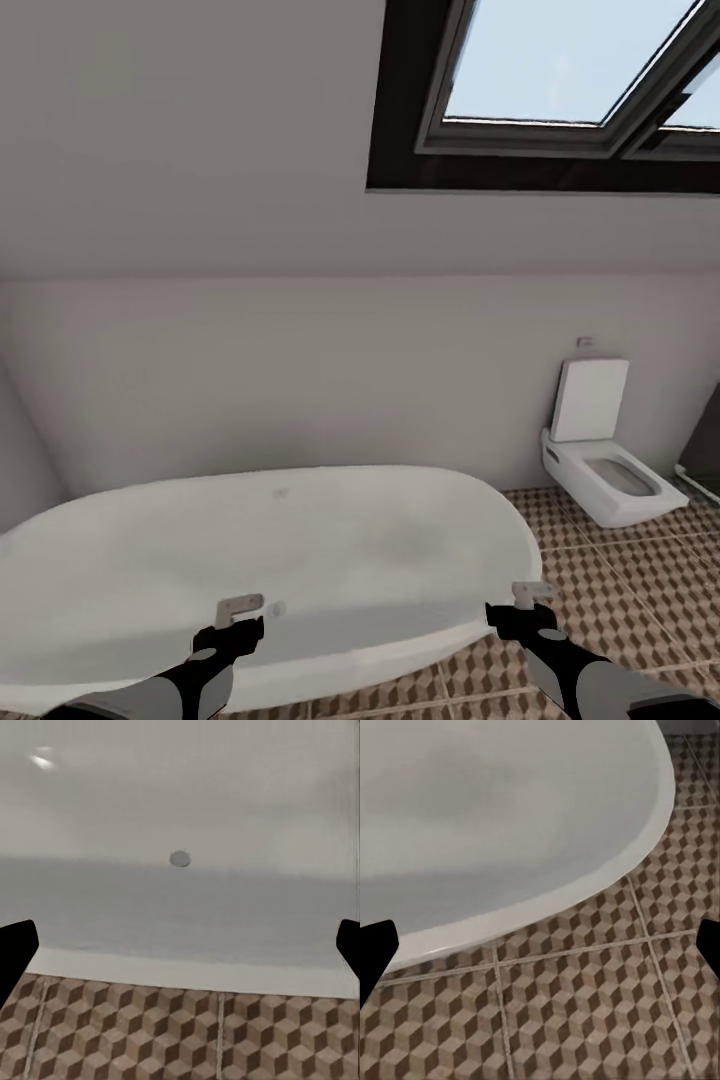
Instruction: Take the four mousetraps from the cabinet in the bathroom and place them on the bathroom floor. Make sure all four end up on the same floor surface, and ensure that at least two of them are either under or directly next to the same bathroom sink.
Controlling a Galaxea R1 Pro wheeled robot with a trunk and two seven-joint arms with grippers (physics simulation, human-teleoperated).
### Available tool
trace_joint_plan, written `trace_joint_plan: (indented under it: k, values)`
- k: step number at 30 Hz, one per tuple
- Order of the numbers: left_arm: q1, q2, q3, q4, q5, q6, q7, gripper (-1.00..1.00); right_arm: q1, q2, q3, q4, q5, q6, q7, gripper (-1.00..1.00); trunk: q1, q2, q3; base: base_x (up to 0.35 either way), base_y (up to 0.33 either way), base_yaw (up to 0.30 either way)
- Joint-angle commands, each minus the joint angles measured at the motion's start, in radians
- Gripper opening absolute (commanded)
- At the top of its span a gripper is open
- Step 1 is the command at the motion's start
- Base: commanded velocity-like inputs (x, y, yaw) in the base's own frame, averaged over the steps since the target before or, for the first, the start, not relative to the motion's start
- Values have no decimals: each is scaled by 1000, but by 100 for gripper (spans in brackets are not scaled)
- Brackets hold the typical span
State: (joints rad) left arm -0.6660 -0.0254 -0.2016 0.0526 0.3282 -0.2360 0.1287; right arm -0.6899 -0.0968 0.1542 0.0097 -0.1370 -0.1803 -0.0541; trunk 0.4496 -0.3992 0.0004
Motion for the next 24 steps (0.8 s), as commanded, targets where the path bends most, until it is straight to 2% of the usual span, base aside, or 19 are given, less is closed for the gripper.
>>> trace_joint_plan:
  k: [1,24]
  values:
    - [-1,-1,-9,4,6,-6,2,100,0,0,9,1,-10,-3,-1,100,0,-1,0,0,0,-276]
    - [-1,-1,-9,4,6,-6,1,100,0,0,10,1,-10,-3,-1,100,0,-1,1,0,0,-272]
